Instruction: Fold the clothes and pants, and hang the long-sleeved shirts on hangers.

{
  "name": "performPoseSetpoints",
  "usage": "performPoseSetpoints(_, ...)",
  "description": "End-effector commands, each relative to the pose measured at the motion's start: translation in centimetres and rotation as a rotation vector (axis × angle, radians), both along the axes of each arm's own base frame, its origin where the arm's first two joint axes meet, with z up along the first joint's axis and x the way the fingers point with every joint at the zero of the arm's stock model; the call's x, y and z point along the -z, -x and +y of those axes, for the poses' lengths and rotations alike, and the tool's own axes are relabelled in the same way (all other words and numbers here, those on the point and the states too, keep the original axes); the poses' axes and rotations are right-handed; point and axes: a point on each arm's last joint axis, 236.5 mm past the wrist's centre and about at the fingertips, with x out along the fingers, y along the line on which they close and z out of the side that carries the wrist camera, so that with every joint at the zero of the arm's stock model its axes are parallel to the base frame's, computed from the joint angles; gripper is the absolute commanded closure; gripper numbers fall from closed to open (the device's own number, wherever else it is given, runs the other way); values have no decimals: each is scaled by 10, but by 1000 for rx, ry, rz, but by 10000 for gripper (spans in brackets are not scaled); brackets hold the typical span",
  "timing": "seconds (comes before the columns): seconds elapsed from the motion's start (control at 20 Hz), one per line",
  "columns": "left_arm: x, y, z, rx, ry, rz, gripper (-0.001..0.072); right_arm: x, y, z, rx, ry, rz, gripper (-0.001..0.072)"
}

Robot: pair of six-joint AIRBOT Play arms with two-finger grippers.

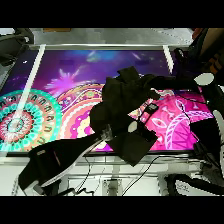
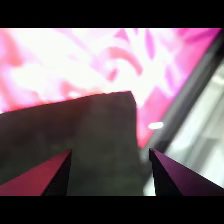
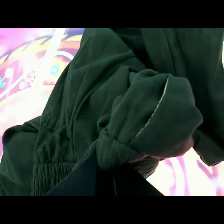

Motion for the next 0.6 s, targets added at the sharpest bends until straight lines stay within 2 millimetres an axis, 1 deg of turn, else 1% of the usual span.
performPoseSetpoints(0.0, 14, -18, 2, 143, -167, -259, 142, 0, -3, -3, 8, 12, -11, 674)
performPoseSetpoints(0.05, 14, -13, -1, 163, -179, -276, 142, -1, -4, -5, 14, 18, -18, 674)
performPoseSetpoints(0.15, 14, 5, -11, 193, -163, -275, 142, 1, -7, -10, 24, 44, -28, 674)
performPoseSetpoints(0.25, 14, 22, -24, 223, -140, -292, 100, 3, -8, -14, 29, 69, -33, 674)
performPoseSetpoints(0.35, 17, 34, -36, 245, -117, -306, 100, 4, -8, -15, 29, 79, -34, 674)
performPoseSetpoints(0.45, 26, 38, -40, 257, -118, -312, 101, 5, -8, -16, 29, 85, -34, 674)
performPoseSetpoints(0.55, 37, 39, -41, 260, -128, -306, 101, 5, -9, -17, 30, 87, -35, 674)
